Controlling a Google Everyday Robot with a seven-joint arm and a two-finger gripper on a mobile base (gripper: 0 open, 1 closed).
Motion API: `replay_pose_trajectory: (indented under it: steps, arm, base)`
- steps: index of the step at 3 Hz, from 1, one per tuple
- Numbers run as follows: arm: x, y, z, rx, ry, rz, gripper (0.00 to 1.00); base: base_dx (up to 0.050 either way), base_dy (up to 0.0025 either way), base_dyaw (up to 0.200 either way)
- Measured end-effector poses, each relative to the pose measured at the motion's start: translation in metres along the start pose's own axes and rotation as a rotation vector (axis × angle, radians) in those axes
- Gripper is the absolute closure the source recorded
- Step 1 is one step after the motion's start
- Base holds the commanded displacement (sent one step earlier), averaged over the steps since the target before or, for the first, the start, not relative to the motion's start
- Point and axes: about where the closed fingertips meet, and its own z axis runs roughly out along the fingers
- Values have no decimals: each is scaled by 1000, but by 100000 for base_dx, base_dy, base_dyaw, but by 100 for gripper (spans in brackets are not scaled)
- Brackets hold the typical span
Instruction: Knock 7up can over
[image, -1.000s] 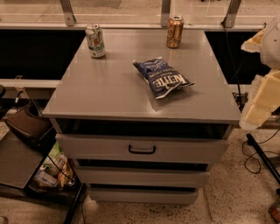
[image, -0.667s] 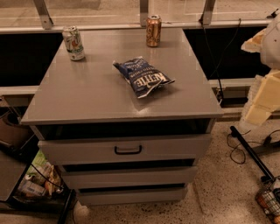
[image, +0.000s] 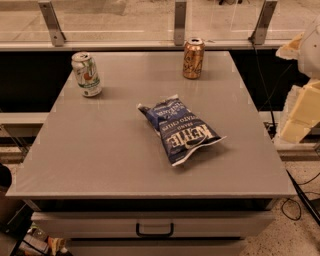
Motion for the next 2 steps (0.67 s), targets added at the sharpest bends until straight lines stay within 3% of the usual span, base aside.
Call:
replay_pose_trajectory:
  steps: [1,2]
  arm:
    - [-18,-15,4,38,-79,30,0]
    - [-46,-29,19,73,-224,99,0]
  base:
    - [0,0,0]
    - [0,0,0]
